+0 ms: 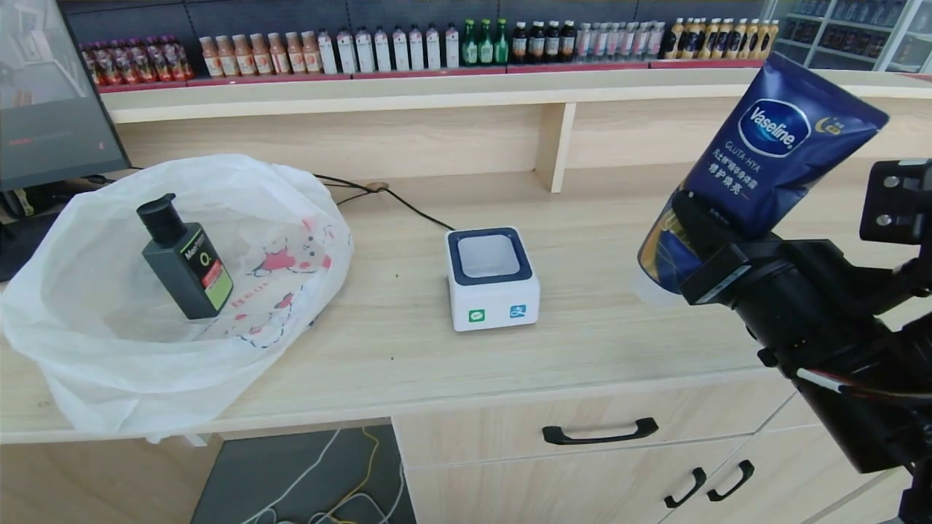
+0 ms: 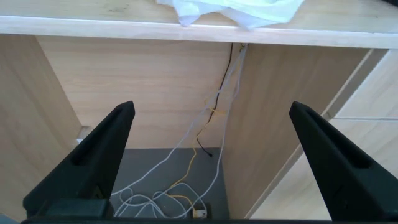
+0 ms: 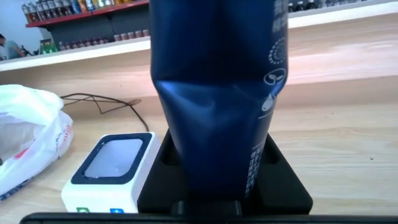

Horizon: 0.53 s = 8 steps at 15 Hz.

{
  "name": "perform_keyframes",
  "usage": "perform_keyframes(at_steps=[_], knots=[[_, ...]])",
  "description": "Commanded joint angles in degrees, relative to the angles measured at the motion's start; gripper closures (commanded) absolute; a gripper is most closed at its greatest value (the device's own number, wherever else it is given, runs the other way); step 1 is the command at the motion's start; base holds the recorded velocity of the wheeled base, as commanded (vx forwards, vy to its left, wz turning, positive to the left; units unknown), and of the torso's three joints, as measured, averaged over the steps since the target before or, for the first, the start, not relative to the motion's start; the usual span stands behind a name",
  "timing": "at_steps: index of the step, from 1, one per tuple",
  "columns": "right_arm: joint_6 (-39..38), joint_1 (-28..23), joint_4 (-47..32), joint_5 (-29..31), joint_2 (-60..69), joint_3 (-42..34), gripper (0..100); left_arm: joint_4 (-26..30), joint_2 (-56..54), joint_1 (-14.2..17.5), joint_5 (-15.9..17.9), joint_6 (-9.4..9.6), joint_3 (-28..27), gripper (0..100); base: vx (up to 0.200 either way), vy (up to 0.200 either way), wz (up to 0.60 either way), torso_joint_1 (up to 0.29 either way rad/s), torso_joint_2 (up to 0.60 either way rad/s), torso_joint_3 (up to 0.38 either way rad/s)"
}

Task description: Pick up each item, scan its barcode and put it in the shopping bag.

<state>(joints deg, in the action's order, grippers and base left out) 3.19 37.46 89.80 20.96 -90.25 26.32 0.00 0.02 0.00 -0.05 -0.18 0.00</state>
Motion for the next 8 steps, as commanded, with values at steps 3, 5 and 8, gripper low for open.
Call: perform_keyframes(at_steps=[3, 5, 8], knots=[[0.2, 0.2, 0.2, -0.1, 2.7, -2.1, 100, 0.0, 0.0, -0.1, 0.0, 0.18, 0.0, 0, 0.000, 0.000, 0.00, 0.000, 0.00, 0.000], [0.4, 0.2, 0.2, -0.1, 3.7, -3.2, 100, 0.0, 0.0, 0.0, 0.0, 0.18, 0.0, 0, 0.000, 0.000, 0.00, 0.000, 0.00, 0.000], [0.4, 0.1, 0.2, -0.1, 4.4, -3.6, 100, 0.0, 0.0, 0.0, 0.0, 0.18, 0.0, 0, 0.000, 0.000, 0.00, 0.000, 0.00, 0.000]])
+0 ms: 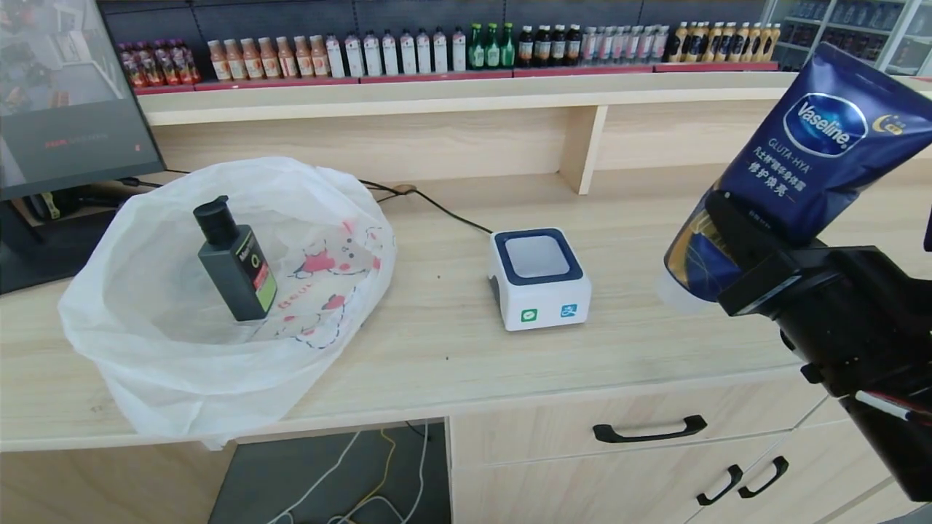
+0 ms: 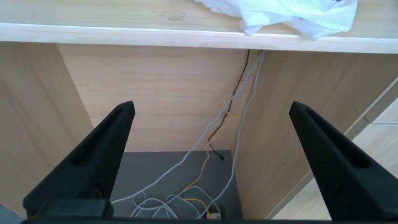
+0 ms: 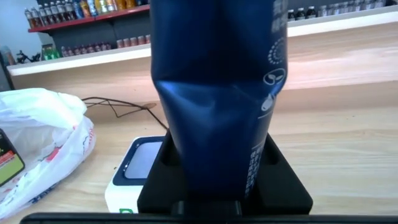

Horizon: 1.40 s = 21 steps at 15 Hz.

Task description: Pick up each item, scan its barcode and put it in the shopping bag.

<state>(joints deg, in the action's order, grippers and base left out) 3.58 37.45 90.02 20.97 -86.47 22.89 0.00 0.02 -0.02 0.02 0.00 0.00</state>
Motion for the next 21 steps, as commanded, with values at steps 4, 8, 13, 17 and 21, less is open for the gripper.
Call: perform_keyframes(at_steps=[4, 8, 13, 17, 21], knots=[[0.1, 0.2, 0.0, -0.1, -0.3, 0.9, 100, 0.0, 0.0, 0.0, -0.1, 0.00, 0.0, 0, 0.000, 0.000, 0.00, 0.000, 0.00, 0.000], [0.0, 0.5, 0.0, -0.8, -2.6, 7.8, 100, 0.0, 0.0, 0.0, 0.0, 0.00, 0.0, 0, 0.000, 0.000, 0.00, 0.000, 0.00, 0.000], [-2.7, 0.6, 0.0, -2.2, -12.4, 18.8, 100, 0.0, 0.0, 0.0, -0.1, 0.00, 0.0, 0, 0.000, 0.000, 0.00, 0.000, 0.00, 0.000], [-7.1, 4.0, 0.0, -2.4, -16.0, 24.7, 100, 0.0, 0.0, 0.0, 0.0, 0.00, 0.0, 0, 0.000, 0.000, 0.00, 0.000, 0.00, 0.000], [-15.3, 6.3, 0.0, -2.4, -20.1, 31.0, 100, 0.0, 0.0, 0.0, 0.0, 0.00, 0.0, 0, 0.000, 0.000, 0.00, 0.000, 0.00, 0.000]])
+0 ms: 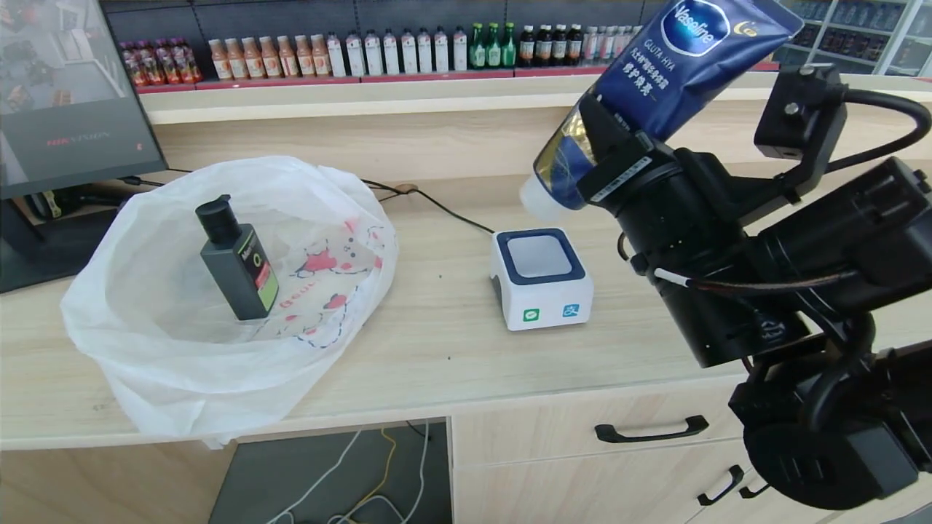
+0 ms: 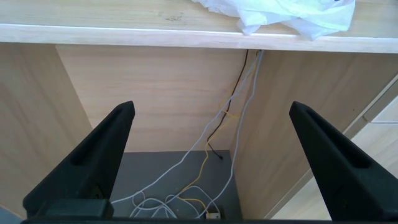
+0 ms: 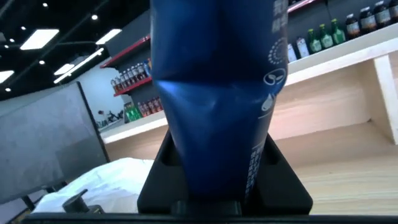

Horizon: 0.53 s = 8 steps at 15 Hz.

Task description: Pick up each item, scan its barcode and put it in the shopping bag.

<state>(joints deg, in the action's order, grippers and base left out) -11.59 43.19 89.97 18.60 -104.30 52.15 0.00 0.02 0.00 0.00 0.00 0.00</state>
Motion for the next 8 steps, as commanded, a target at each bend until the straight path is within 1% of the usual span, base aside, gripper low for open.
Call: perform_keyframes(at_steps=[1, 4, 6, 8], knots=[[-4.1, 1.3, 0.0, 0.0, -2.2, 2.3, 100, 0.0, 0.0, 0.0, -0.1, 0.00, 0.0, 0, 0.000, 0.000, 0.00, 0.000, 0.00, 0.000], [-14.0, 0.9, 0.0, 0.1, -2.3, 2.3, 100, 0.0, 0.0, 0.0, 0.0, 0.00, 0.0, 0, 0.000, 0.000, 0.00, 0.000, 0.00, 0.000], [-18.9, 0.1, 0.0, 0.2, -3.2, 2.3, 100, 0.0, 0.0, 0.0, 0.0, 0.00, 0.0, 0, 0.000, 0.000, 0.00, 0.000, 0.00, 0.000], [-23.7, -0.7, -1.8, 0.3, -3.5, 2.5, 100, 0.0, 0.0, 0.0, 0.0, 0.00, 0.0, 0, 0.000, 0.000, 0.00, 0.000, 0.00, 0.000]])
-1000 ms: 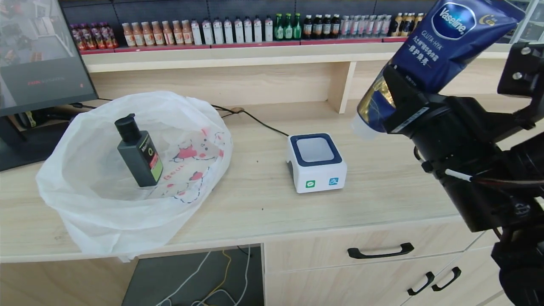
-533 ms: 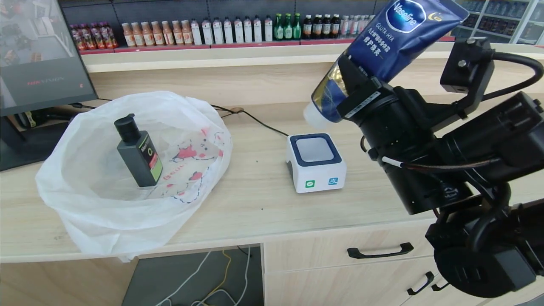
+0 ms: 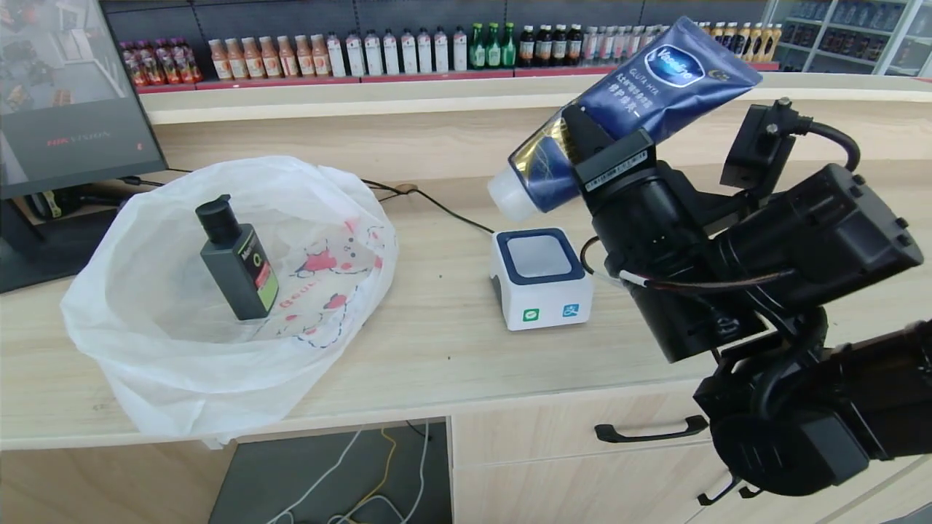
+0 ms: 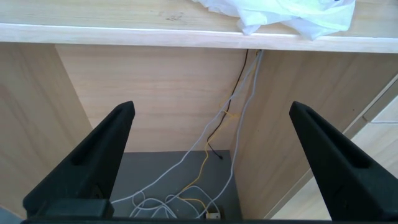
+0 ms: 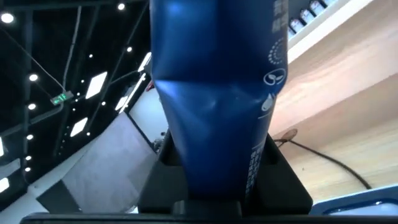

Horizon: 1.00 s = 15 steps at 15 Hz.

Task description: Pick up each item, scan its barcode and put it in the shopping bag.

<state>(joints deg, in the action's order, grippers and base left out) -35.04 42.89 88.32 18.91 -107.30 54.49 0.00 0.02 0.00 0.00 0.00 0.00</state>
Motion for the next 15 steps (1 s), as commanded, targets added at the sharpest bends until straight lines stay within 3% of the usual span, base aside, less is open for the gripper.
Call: perform_keyframes(at_steps=[1, 8, 15], knots=[[-3.8, -1.3, -2.3, 0.0, -0.8, 0.4, 100, 0.0, 0.0, 0.0, 0.0, 0.00, 0.0, 0, 0.000, 0.000, 0.00, 0.000, 0.00, 0.000], [-14.3, -2.5, -8.3, 0.0, -3.4, 1.1, 100, 0.0, 0.0, 0.0, 0.0, 0.00, 0.0, 0, 0.000, 0.000, 0.00, 0.000, 0.00, 0.000], [-16.0, -2.5, -10.5, 0.0, -5.1, 3.1, 100, 0.0, 0.0, 0.0, -0.1, 0.00, 0.0, 0, 0.000, 0.000, 0.00, 0.000, 0.00, 0.000]])
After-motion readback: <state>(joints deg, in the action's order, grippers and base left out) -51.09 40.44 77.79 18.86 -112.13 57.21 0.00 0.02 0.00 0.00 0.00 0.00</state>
